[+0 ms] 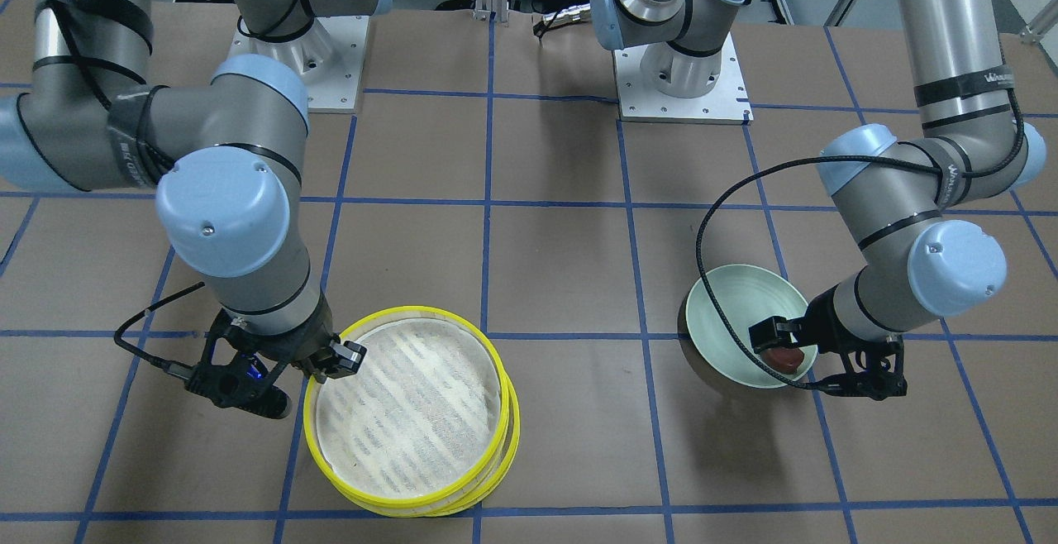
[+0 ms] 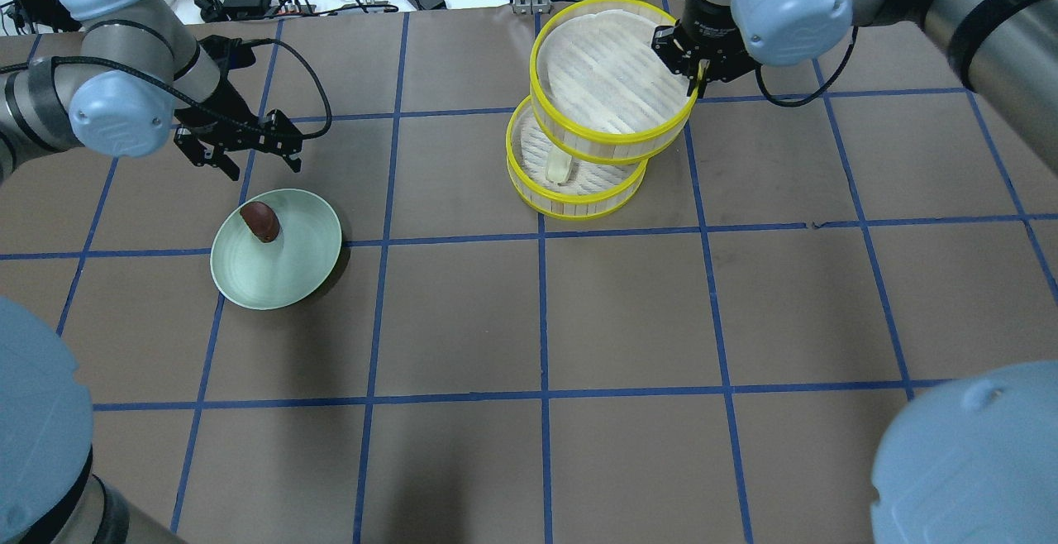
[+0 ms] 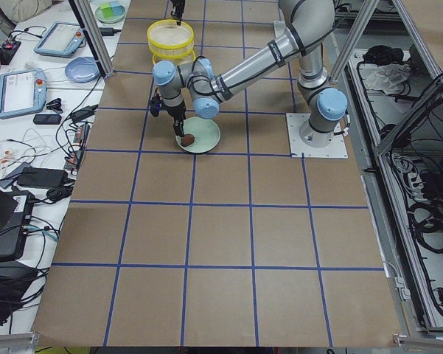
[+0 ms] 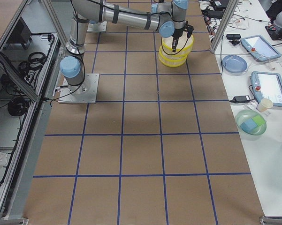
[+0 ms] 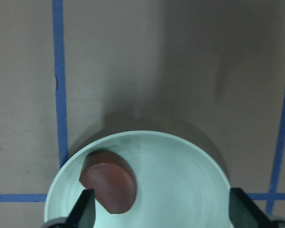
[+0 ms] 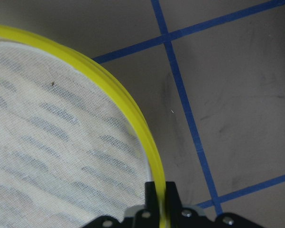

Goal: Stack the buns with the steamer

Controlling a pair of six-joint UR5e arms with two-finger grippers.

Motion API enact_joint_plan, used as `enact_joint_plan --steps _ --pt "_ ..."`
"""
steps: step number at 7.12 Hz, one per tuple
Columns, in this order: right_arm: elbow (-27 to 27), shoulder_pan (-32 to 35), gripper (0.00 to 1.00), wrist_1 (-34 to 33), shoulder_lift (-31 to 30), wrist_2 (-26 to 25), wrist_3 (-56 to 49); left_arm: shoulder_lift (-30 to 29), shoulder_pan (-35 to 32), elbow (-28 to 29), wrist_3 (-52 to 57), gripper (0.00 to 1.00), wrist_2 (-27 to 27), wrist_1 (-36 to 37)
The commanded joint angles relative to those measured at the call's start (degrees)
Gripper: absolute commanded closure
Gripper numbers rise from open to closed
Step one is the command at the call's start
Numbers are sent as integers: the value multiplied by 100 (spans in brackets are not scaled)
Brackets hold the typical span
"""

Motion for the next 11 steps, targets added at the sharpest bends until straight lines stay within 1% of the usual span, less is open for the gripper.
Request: enact_joint_plan --steps 1,2,3,4,7,8,9,10,11 --pt "2 207 100 -133 271 -6 238 -262 70 -28 78 5 88 133" --pt "10 208 100 -133 281 -67 231 -367 78 -19 70 22 96 133" --pt "19 208 100 -142 264 -111 196 -455 78 -19 44 52 96 133" --pt "37 208 100 -98 263 -285 187 -482 78 -10 61 100 79 124" --pt "37 208 100 -63 255 -287 178 -396 70 121 -131 100 0 133" --pt "54 208 100 -54 255 -278 178 -308 70 243 -550 100 -166 116" --pt "72 208 100 -54 263 -278 169 -185 -9 358 -972 100 -454 98" --pt "150 208 100 -63 246 -278 169 -36 -157 489 -1298 100 -518 72" --pt "212 208 100 -97 246 -287 169 79 -281 569 -1710 100 -815 72"
